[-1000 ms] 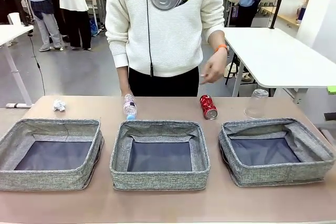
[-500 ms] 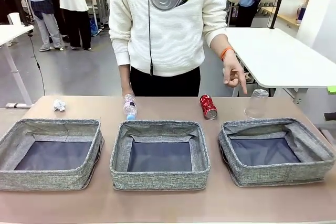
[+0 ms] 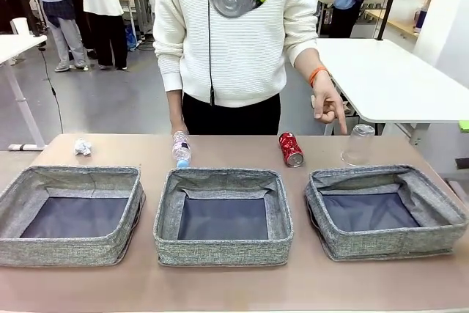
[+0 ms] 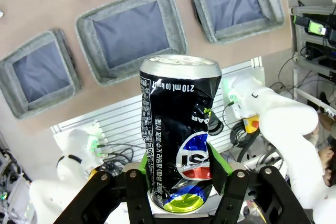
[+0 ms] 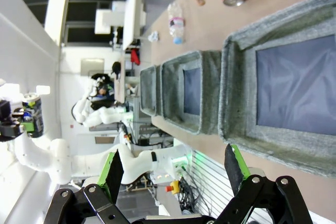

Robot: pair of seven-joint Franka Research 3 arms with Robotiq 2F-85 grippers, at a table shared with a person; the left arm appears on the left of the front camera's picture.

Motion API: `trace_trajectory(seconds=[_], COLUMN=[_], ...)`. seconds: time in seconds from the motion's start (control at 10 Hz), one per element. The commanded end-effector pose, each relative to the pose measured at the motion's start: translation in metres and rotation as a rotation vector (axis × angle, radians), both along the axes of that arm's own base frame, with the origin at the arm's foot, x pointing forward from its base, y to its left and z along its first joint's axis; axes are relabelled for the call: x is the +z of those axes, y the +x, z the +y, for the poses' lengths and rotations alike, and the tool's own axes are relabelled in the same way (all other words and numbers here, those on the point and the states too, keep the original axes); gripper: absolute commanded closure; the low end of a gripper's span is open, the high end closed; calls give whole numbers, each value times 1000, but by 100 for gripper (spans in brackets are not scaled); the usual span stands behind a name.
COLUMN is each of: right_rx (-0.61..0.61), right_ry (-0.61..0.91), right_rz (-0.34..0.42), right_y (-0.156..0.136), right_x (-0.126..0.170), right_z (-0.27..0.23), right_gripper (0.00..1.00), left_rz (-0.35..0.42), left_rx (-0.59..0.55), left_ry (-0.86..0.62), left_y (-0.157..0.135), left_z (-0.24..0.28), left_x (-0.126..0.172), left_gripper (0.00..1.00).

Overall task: Sort the waste into the appropriate baskets.
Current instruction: Place the picked waste into the Fabric basket indicated by the person.

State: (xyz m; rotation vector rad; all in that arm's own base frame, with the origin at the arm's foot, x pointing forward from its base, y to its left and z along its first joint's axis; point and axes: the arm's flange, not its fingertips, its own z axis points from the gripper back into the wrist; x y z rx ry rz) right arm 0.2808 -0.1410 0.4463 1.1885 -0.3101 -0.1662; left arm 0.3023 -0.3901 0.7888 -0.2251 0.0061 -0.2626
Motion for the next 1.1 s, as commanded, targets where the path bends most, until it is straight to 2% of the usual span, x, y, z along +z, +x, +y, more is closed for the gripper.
trace_trajectory(seconds=[0.0,0.2,0.4,0.5,0.6,0.7,0.9,1.0], right_rx=[-113,-355,-481,-498,-459,-459,-459,-459], right_ry=[-61,-31,0,38,-17,-17,-17,-17], right_rz=[-31,-56,-105,-124,-53,-53,-53,-53], right_y=[-15,-41,-75,-89,-81,-81,-81,-81], right_x=[4,18,22,21,26,26,26,26], right_z=[-63,-140,-176,-183,-175,-175,-175,-175], right_gripper=[0,0,0,0,0,0,0,0], left_rz=[-15,-25,-21,-50,-60,-100,-172,-184], left_rx=[-31,-66,-209,-287,-395,-489,-518,-522], left_ry=[-77,-189,-228,-213,-236,-179,-134,-128], left_y=[-17,-23,1,22,40,51,65,65], left_z=[-6,-44,-102,-143,-180,-215,-266,-277], left_x=[-71,-149,-198,-222,-237,-249,-263,-267], left_gripper=[58,58,58,58,58,58,58,58])
